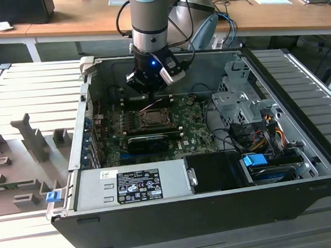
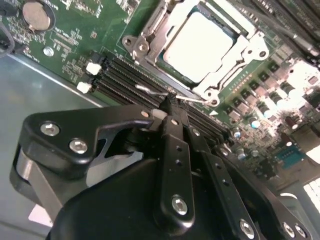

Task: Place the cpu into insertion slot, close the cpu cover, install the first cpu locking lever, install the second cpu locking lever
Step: 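Install the first cpu locking lever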

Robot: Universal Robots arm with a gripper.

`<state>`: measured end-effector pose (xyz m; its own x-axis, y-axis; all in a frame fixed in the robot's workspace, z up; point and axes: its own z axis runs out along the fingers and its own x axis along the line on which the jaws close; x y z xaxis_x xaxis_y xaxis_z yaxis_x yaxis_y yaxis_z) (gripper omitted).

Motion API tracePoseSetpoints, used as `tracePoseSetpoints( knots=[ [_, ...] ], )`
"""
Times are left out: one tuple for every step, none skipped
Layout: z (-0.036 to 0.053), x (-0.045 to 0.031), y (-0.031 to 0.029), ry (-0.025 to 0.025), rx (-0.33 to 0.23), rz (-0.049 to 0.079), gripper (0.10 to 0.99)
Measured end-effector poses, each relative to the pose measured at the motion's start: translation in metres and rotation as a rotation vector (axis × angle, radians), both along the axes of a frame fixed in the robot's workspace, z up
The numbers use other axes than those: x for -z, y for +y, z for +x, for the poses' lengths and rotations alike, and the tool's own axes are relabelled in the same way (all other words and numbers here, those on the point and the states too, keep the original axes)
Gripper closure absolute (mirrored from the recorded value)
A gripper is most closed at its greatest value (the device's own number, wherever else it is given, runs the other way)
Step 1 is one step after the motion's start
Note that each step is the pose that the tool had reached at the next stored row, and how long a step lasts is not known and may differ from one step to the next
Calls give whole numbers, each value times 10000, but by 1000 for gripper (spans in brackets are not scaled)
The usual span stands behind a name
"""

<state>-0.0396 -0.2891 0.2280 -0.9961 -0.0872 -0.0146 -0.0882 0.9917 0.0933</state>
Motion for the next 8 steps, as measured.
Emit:
tracePoseSetpoints(
  knots=[
    [6,6,9,0,1,0,980],
    [11,13,11,-1,-1,2,980],
    [26,25,16,-1,0,1,980],
    [32,33,18,-1,0,2,980],
    [39,44,19,-1,1,1,980],
    [46,53,19,-1,2,2,980],
    [56,60,19,-1,5,1,980],
    [68,69,19,-1,7,1,980]
  ],
)
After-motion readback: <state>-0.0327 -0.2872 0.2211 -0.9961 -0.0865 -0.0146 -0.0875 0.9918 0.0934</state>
